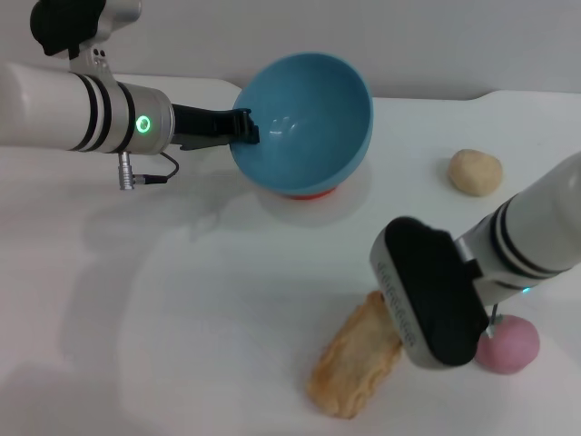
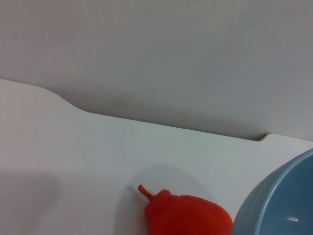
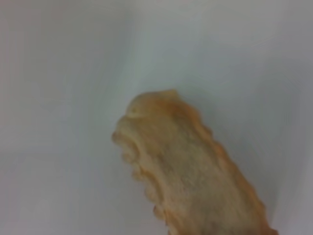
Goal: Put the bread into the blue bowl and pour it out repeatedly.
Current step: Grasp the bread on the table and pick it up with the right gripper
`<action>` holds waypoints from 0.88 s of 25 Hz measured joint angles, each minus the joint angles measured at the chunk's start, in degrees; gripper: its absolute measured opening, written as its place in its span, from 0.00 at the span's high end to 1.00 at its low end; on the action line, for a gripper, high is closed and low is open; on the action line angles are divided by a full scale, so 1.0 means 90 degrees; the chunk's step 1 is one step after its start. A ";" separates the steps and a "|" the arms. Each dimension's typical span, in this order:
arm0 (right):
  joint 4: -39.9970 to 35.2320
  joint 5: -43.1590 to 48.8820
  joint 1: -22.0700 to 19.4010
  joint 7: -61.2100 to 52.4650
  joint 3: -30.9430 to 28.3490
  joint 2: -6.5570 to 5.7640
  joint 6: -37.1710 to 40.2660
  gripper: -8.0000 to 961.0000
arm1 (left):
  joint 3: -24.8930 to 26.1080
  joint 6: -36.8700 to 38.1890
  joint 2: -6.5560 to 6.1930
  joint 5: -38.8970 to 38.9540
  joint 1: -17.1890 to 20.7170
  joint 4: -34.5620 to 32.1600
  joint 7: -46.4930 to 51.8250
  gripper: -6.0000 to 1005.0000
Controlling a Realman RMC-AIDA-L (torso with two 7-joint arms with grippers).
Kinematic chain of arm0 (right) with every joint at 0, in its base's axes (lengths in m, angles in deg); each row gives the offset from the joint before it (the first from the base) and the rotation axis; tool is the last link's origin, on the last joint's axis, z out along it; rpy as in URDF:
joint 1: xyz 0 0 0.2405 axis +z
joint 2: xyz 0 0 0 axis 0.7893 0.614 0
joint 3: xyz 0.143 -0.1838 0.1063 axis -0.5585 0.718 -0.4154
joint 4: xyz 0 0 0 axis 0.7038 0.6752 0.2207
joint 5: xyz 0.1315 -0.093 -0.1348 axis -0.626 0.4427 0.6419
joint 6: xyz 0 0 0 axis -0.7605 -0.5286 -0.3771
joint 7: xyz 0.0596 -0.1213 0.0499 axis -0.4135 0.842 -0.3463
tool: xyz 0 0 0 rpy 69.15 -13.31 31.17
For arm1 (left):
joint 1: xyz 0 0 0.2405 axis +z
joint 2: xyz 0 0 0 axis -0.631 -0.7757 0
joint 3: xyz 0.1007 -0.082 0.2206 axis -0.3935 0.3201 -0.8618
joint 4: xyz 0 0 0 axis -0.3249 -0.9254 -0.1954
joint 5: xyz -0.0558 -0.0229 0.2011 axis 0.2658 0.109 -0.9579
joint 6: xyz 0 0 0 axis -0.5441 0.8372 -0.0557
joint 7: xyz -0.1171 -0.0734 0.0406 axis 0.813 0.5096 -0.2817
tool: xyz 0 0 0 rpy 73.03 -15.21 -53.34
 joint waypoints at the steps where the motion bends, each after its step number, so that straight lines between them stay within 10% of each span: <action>1: 0.0005 -0.0006 0.0010 -0.0018 0.0083 0.0004 -0.0013 0.41 | 0.0000 -0.0004 -0.0001 0.0007 0.0001 0.0000 0.0000 0.99; 22: 0.0449 0.0155 -0.0015 -0.0486 0.1050 0.0037 -0.1019 0.45 | 0.0000 -0.0025 -0.0002 0.0024 -0.0008 -0.0005 -0.0037 0.99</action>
